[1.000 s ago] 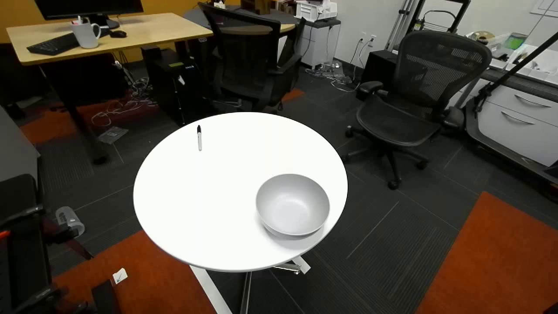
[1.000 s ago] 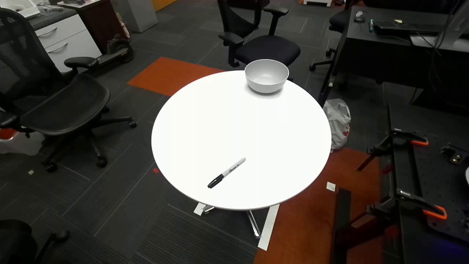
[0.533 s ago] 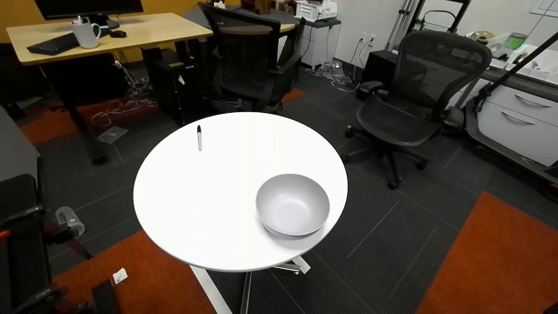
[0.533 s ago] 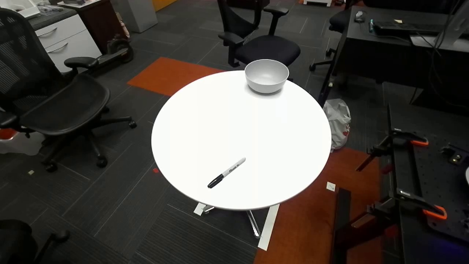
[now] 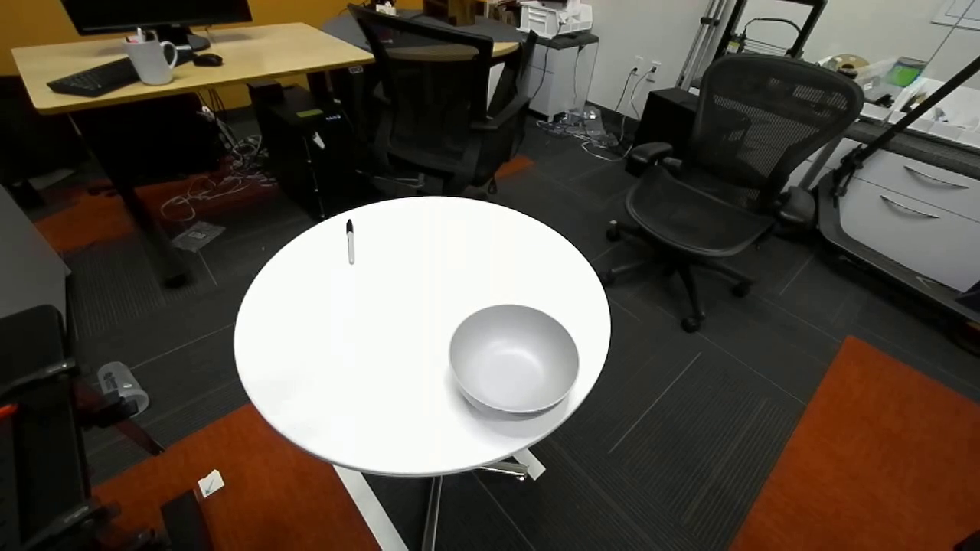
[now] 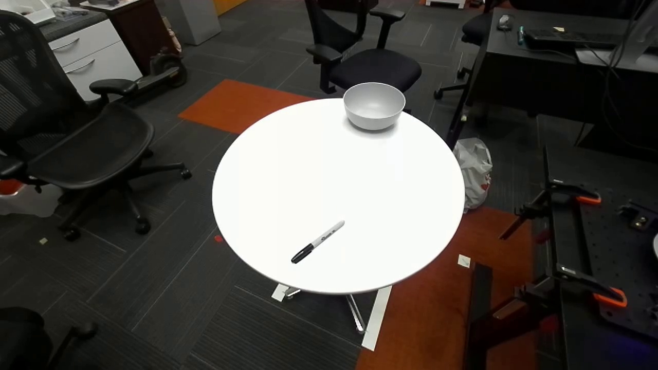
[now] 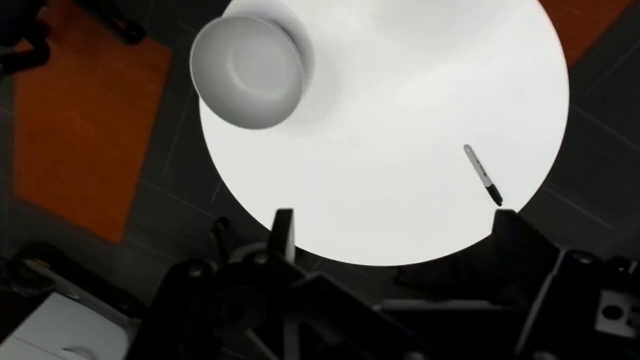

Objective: Pick the marker and put it in the cup

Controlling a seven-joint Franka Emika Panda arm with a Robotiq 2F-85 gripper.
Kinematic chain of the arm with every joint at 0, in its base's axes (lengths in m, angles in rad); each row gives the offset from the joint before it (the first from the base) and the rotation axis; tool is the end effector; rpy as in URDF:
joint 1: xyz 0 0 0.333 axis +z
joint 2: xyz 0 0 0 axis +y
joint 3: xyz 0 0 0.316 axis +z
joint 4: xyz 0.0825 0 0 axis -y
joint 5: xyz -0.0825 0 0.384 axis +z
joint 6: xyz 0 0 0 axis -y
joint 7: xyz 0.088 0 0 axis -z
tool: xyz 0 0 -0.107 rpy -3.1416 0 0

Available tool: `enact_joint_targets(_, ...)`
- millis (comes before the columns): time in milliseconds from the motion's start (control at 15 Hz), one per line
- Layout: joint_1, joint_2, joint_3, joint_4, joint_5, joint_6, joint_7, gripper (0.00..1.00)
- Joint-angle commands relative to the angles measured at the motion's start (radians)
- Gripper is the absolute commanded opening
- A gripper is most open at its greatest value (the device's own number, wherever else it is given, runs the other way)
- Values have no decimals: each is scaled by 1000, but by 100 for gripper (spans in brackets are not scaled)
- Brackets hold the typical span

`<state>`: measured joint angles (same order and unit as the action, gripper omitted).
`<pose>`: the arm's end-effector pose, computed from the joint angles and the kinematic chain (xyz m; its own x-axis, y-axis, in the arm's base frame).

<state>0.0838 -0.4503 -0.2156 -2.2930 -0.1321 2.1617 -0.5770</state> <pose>0.4424 -0.0750 0.5506 0.8368 0.4931 0.2379 0.4561 -0.8683 0.1951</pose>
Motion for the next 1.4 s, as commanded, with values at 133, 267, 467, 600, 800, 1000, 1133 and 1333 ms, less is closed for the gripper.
enact_joint_targets(133,72,377,44,212,147,60,-269,100)
enact_joint_targets(267,55,483,98,271,175,53,-360,100)
enact_joint_targets(467,33,612,182,341,146,69,-419,100)
enact_joint_targets(600,25,683,226,381,114,84,-424,100)
enact_joint_targets(800,15,765,276,411,94,184,-428,100)
enact_joint_targets(1000,10,837,317,421,97,342,-400,100)
enact_joint_targets(1133,5,878,341,427,101,400,-390,100)
enact_joint_targets(1333,-1,912,374,418,104,418,-383,100)
